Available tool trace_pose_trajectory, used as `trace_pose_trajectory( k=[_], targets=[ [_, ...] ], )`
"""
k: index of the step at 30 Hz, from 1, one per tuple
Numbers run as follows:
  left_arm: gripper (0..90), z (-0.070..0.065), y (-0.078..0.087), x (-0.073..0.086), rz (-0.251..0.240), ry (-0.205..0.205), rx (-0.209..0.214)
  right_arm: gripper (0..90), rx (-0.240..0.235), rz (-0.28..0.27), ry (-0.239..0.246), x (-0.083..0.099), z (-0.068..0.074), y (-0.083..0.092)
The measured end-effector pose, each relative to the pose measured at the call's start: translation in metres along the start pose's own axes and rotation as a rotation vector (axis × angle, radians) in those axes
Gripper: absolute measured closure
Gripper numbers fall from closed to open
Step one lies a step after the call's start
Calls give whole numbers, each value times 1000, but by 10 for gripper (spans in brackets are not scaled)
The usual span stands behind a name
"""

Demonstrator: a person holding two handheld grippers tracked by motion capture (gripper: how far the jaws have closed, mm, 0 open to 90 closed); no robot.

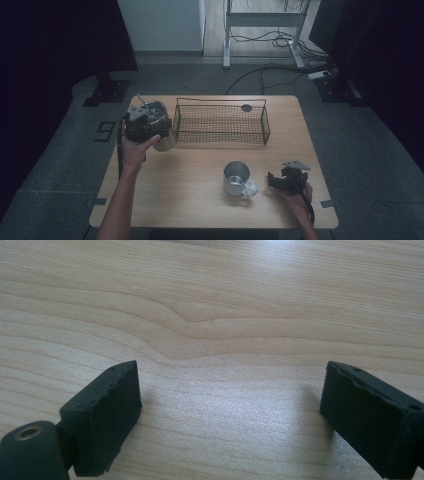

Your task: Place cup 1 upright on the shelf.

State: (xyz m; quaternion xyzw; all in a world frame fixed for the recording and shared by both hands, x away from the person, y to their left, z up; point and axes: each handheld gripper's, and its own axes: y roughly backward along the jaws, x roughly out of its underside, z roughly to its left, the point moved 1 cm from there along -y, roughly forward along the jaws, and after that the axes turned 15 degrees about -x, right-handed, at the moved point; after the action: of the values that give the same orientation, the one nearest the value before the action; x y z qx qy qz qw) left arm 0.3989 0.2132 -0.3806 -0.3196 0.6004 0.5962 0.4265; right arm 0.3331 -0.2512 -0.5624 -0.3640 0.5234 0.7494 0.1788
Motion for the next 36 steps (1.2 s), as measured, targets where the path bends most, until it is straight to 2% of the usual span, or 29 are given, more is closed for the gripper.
trace_pose_trajectory(
  k=[10,20,26,36],
  targets=[
    [41,-7,-3,-8,-6,1,15,94,1,3,0,0,0,0],
    [41,-20,-7,-19,-16,-16,35,100,2,-4,-1,0,0,0],
    [41,-27,-9,-26,-25,-9,58,104,4,-5,-3,1,0,1],
    [41,-33,-16,-33,-19,-20,62,107,7,-5,-4,1,0,1]
  ],
)
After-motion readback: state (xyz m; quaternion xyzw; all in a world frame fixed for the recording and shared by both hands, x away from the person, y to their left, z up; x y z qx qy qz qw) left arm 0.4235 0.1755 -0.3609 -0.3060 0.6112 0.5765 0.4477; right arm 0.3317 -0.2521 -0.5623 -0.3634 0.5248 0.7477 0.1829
